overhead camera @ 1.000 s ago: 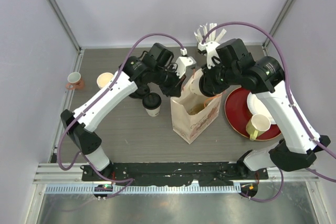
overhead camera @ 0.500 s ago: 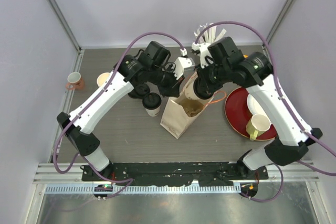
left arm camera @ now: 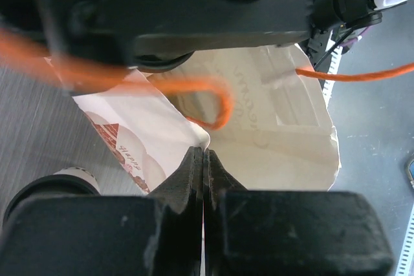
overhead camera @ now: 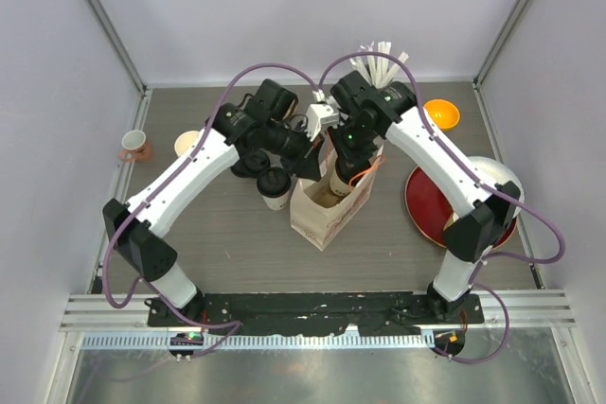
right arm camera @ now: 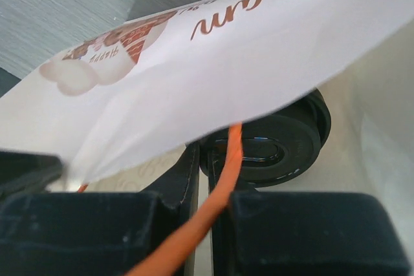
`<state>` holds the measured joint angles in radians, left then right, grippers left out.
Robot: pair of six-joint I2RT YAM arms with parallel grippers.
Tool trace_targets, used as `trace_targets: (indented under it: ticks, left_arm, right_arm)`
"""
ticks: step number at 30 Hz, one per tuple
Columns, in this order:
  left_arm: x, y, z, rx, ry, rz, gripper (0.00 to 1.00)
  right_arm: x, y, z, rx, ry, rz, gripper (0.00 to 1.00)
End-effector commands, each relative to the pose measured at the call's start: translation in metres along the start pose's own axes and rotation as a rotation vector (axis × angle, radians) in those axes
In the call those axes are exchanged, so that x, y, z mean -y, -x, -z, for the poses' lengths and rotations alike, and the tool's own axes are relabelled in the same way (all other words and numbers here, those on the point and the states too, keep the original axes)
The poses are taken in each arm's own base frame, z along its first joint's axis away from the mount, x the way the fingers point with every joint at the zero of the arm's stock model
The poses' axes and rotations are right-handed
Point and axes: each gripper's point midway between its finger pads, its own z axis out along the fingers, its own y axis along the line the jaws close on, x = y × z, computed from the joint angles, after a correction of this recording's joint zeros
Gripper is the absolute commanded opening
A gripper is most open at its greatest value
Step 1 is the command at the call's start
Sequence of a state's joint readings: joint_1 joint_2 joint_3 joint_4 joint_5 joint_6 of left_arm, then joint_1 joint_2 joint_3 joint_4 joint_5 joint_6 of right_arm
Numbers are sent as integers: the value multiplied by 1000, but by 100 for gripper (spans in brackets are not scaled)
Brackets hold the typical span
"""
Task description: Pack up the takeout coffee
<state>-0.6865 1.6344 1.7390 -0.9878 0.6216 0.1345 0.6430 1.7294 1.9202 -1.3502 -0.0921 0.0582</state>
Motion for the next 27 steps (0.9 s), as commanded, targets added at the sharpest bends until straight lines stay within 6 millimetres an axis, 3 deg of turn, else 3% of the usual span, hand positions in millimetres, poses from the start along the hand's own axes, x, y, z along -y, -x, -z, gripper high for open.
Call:
trace_targets:
  ticks: [1, 4, 7, 11, 19, 23, 27]
  left_arm:
    - [9, 13, 8, 71, -27, -6, 0]
    - [5, 12, 8, 73, -19, 14, 0]
    - [5, 12, 8, 76, -19, 29, 0]
    - [5, 12, 8, 81, -27, 33, 0]
    - [3, 15, 10, 89, -24, 29, 0]
    - [1, 13, 9, 86, -21, 36, 0]
    - [1, 13, 9, 87, -24, 36, 0]
  right_arm:
    - [8, -24, 5, -125, -40, -42, 1]
    - [13, -22, -6, -145, -67, -65, 1]
    - [16, -35, -25, -223, -77, -70, 1]
    - [13, -39, -41, -243, -50, -74, 1]
    - [15, -39, -53, -269, -60, -64, 1]
    - [15, -32, -49, -238, -64, -65, 18]
    - [12, -20, -41, -186, -53, -80, 28]
